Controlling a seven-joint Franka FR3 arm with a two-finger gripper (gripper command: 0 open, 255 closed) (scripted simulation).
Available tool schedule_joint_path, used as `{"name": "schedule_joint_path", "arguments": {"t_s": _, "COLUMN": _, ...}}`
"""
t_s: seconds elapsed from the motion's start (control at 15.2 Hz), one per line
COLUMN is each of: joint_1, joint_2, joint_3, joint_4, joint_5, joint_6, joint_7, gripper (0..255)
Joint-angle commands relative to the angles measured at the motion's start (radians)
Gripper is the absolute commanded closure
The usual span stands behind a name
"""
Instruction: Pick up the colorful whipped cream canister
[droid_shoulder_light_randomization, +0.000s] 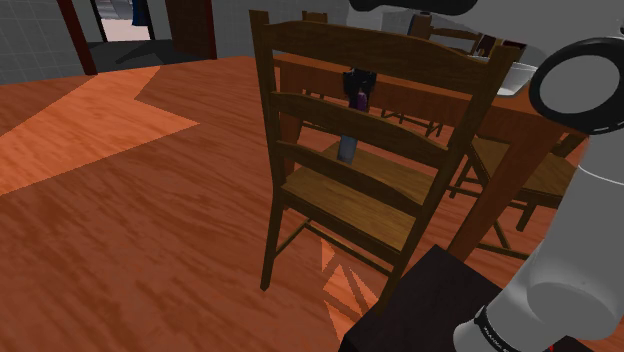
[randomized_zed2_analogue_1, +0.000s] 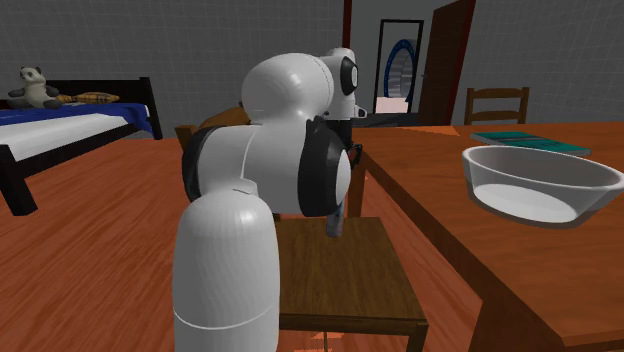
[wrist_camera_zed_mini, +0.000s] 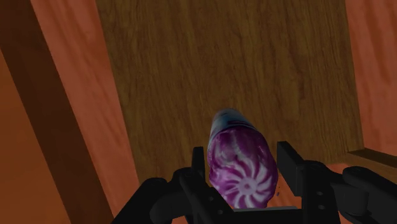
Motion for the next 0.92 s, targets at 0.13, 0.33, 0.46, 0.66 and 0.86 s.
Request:
{"name": "schedule_joint_path", "arguments": {"t_s": 0.13, "joint_1": 0.0, "joint_2": 0.028, "joint_3": 0.0, "joint_4": 0.096, "joint_5": 0.001, "joint_6": -0.068, "joint_7": -0.003, "gripper": 255}}
{"name": "schedule_joint_path", "arguments": {"t_s": 0.33, "joint_1": -0.002, "joint_2": 0.055, "joint_3": -0.001, "joint_4": 0.178, "joint_5": 0.002, "joint_6": -0.123, "joint_7": -0.006, "gripper": 255}}
{"name": "schedule_joint_path", "arguments": {"t_s": 0.46, "joint_1": -0.003, "joint_2": 0.077, "joint_3": -0.001, "joint_4": 0.239, "joint_5": 0.002, "joint_6": -0.162, "joint_7": -0.008, "gripper": 255}}
{"name": "schedule_joint_path", "arguments": {"t_s": 0.66, "joint_1": -0.005, "joint_2": 0.12, "joint_3": -0.002, "joint_4": 0.347, "joint_5": 0.004, "joint_6": -0.228, "joint_7": -0.012, "gripper": 255}}
{"name": "schedule_joint_path", "arguments": {"t_s": 0.86, "joint_1": -0.006, "joint_2": 0.14, "joint_3": -0.002, "joint_4": 0.396, "joint_5": 0.005, "joint_6": -0.256, "joint_7": -0.014, "gripper": 255}}
